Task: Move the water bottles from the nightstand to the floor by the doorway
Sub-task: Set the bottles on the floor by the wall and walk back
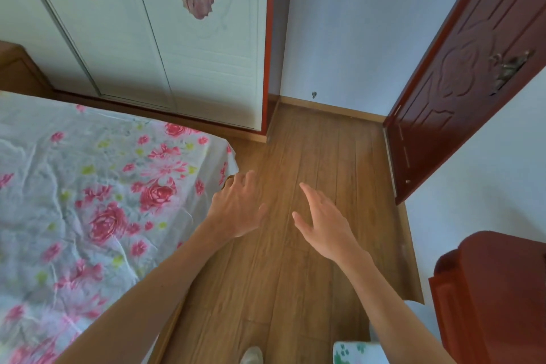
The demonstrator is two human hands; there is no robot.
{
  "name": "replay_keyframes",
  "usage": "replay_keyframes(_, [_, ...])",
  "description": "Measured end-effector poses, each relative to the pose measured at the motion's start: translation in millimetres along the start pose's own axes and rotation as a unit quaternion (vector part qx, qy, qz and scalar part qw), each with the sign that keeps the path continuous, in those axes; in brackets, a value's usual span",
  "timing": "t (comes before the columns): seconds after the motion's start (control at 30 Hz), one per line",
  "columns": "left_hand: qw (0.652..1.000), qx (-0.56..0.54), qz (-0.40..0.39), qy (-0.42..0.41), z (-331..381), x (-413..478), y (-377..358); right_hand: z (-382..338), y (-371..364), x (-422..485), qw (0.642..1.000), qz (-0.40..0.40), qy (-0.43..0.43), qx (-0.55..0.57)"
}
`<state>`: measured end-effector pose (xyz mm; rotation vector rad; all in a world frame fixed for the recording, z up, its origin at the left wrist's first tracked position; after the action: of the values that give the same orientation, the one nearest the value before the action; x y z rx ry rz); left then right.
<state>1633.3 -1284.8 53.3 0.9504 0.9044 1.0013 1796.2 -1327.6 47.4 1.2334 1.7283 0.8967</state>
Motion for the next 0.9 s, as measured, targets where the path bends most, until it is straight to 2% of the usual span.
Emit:
replay_keyframes(0.33, [1.000, 0.020, 0.008, 0.010, -36.3, 99.4, 18.1, 9.7, 22.7, 121.7, 1.000, -0.018, 0.020, -0.001])
replay_keyframes(0.9, [0.996, 0.047, 0.020, 0.070, -71.7, 329.9, 70.9, 46.6, 91.4, 379.4, 0.991, -0.079, 0.100, -0.033])
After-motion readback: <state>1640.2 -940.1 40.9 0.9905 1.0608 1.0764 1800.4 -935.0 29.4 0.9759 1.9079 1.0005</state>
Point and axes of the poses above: each hand's wrist, its own x-axis towards the middle knuckle, its own y-axis out of the back of the hand, z = x × y, the point moved 10 cm from there along x, towards the middle knuckle, and after that the axes turned 11 degrees about -z, right-handed, at the moved point
